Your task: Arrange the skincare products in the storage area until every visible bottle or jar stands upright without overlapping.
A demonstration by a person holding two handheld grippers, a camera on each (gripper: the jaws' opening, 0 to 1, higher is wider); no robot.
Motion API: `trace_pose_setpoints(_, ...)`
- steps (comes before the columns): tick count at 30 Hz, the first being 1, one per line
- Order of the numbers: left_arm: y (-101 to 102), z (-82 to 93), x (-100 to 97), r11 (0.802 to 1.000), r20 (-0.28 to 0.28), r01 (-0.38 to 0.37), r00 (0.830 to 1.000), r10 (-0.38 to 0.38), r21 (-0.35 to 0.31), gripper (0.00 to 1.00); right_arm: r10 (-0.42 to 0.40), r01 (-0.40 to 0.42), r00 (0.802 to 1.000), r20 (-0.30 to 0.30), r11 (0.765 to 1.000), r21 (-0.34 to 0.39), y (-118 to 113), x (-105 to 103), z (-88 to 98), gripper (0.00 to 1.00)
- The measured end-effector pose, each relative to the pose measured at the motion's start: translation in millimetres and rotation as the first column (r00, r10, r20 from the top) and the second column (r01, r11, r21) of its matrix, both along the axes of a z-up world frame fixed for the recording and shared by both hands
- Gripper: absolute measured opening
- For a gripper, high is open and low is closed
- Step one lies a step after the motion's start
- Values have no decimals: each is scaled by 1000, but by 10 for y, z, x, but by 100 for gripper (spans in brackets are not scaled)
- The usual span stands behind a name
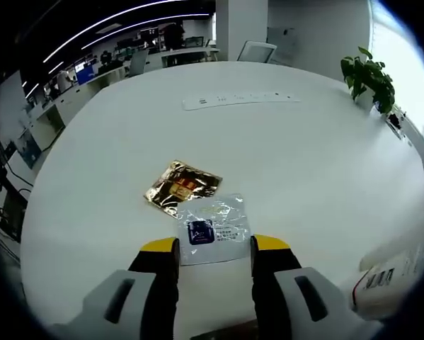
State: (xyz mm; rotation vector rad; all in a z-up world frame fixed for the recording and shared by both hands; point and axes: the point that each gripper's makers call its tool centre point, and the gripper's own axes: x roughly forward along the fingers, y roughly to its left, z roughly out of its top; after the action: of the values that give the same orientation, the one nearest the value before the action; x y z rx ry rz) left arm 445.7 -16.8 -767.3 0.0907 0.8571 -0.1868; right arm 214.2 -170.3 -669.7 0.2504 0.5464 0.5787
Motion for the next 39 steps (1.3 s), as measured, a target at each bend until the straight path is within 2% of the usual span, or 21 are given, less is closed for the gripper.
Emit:
trace_pose_setpoints(7,-2,57,-77,1000,7,3,1000,-2,-22,34,1,-1,1000,1,1000,-2,1,0,-2,94)
trace_pose_setpoints(27,193,168,-190,999,20,7,1000,-6,-45,34,26,-26,999,21,999,-19,40,-7,20,95)
trace_pose_setpoints(31,242,220,-345,999,21,3,1000,-2,-37,34,37,-36,999,29,999,-29,57,-13,27,94)
trace_pose_setpoints(37,337,282,-360,999,25,-11,1000,12,-39,34,43,-42,998,40,999,-30,58,-7,38,94)
trace_pose_setpoints(39,376,329,-419,999,29,-19,999,20,-39,34,46,-45,998,45,999,-31,58,-7,42,94)
